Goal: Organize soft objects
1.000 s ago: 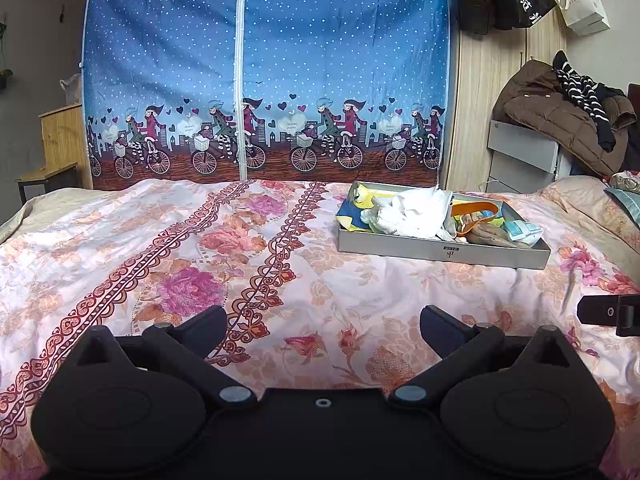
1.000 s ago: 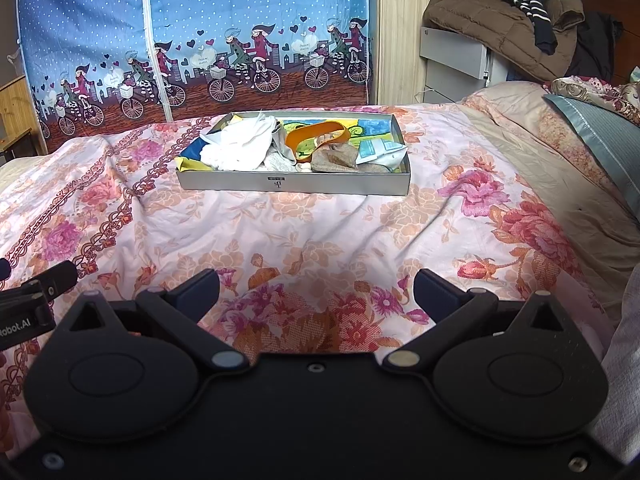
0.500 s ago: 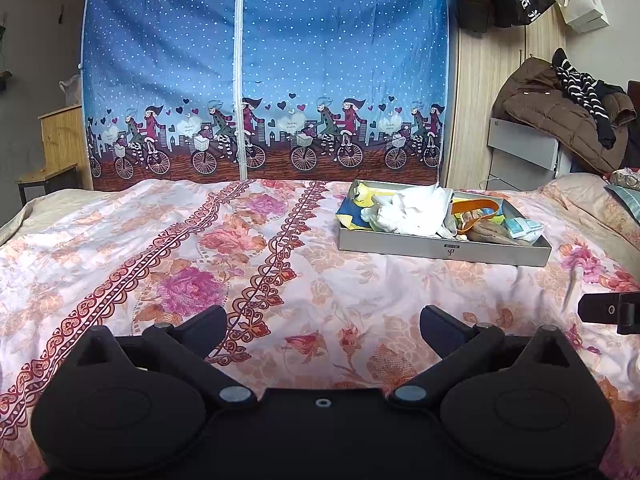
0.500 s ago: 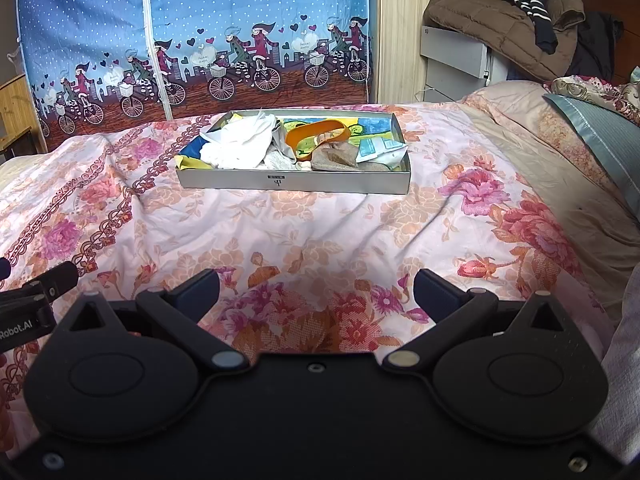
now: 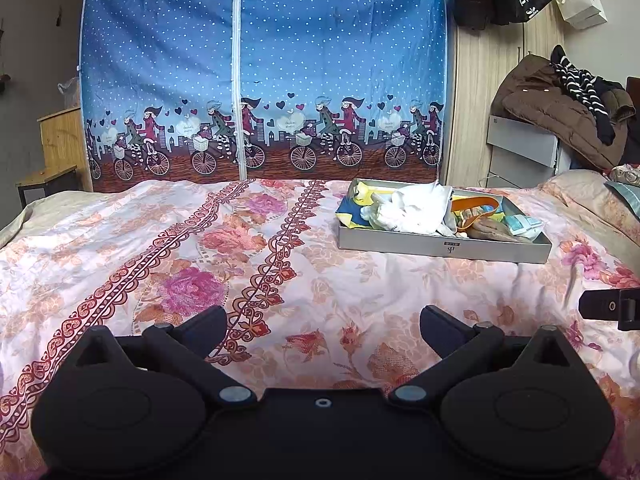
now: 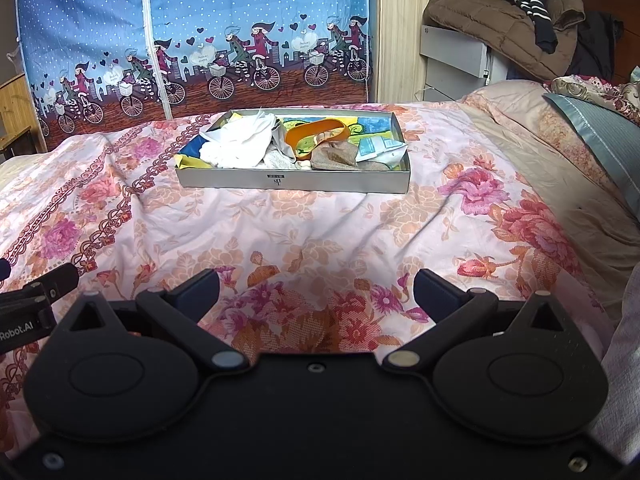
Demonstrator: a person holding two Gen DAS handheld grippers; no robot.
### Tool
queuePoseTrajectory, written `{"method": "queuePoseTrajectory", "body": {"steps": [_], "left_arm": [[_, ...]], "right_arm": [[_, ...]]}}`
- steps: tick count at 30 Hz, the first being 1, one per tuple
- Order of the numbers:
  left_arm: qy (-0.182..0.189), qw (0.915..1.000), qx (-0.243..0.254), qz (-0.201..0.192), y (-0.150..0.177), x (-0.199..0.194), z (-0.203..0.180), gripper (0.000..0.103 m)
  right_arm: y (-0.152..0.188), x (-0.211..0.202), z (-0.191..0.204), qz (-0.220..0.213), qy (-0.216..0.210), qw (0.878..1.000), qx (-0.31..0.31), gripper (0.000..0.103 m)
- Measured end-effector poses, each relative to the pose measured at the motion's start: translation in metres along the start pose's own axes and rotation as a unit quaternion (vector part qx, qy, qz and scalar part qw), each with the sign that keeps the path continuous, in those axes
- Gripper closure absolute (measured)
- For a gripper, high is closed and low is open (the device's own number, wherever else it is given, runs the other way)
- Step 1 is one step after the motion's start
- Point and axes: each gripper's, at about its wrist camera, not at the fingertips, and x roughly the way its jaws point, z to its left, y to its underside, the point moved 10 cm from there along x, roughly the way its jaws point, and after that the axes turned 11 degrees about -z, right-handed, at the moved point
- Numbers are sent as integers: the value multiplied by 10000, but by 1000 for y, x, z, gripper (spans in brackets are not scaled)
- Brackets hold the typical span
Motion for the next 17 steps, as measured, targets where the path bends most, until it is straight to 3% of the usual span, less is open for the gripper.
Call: {"method": "queuePoseTrajectory", "body": {"steps": [8,17], "left_arm": [[-183,9998,74,30,-1,-5,12,1],[-5,9997,-253,58,-1,-16,28,1]], "right_arm": [[1,1,0,14,0,10000,-5,0],[3,0,0,27,-1,10000,-9,0]]}}
